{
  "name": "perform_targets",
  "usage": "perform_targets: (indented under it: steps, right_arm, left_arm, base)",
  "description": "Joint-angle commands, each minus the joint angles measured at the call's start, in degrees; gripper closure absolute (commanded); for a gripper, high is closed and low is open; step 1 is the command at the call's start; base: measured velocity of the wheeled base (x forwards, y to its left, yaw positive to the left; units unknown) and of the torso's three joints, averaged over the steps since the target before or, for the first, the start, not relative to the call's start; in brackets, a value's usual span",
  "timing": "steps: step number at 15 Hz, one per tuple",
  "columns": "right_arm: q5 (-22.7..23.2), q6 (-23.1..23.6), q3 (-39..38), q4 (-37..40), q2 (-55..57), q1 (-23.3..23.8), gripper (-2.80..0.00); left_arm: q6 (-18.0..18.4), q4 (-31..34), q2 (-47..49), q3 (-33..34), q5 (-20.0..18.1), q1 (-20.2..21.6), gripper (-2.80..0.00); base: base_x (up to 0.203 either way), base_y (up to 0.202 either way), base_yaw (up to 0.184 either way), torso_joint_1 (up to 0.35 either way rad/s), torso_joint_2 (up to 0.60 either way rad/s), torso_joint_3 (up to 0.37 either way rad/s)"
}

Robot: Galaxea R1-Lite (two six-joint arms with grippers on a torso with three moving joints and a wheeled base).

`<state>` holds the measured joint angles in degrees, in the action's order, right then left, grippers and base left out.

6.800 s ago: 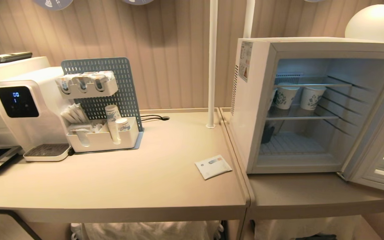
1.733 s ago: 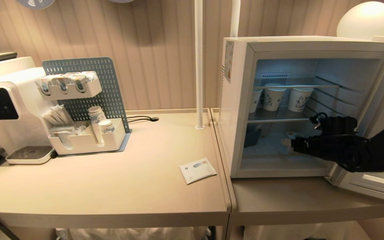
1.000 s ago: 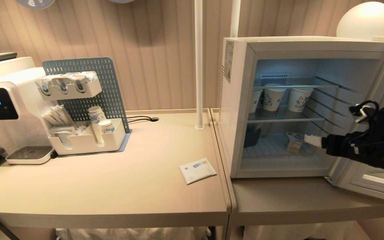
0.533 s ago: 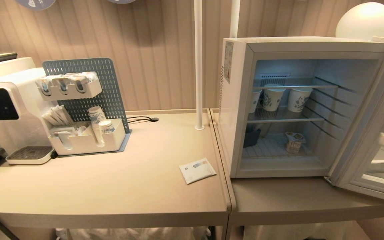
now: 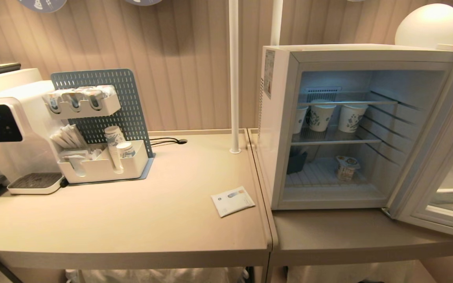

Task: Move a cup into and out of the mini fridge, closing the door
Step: Close the freezer door

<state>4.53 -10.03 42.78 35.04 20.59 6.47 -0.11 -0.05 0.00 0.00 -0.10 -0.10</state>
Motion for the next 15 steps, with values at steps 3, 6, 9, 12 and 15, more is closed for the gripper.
perform_targets:
  steps: [3,6,9,12,15]
  right_arm:
    - [-0.18,0.23,-0.01,1.19,-6.73,-7.94,0.00]
    - [-0.45,1.84,-5.92,-1.55,-17.61,-7.27,0.00]
    - [-6.57,2.15,-18.27,-16.40,-20.79,-6.89,0.00]
    - [-9.43,11.09,-38.97,-39.50,-20.61,-6.79,0.00]
    - [-5.32,12.77,-42.99,-34.14,-20.48,-6.75,0.00]
  left_arm:
    - [0.02,-0.03,-0.09,0.09,0.01,0.01,0.00]
    - [0.05,-0.03,-0.09,0.00,0.01,0.01,0.00]
    - [-0.07,-0.03,-0.09,0.09,0.01,0.01,0.00]
    - [-0.04,-0.03,-0.09,0.09,0.01,0.01,0.00]
    - [-0.03,-0.03,-0.09,0.09,0.01,0.01,0.00]
  base:
    - [0.000,0.000,0.000,0.000,0.00,0.000]
    - [0.000,0.000,0.000,0.000,0.00,0.000]
    - [0.000,0.000,0.000,0.000,0.00,0.000]
    - [0.000,0.000,0.000,0.000,0.00,0.000]
    - [0.000,0.000,0.000,0.000,0.00,0.000]
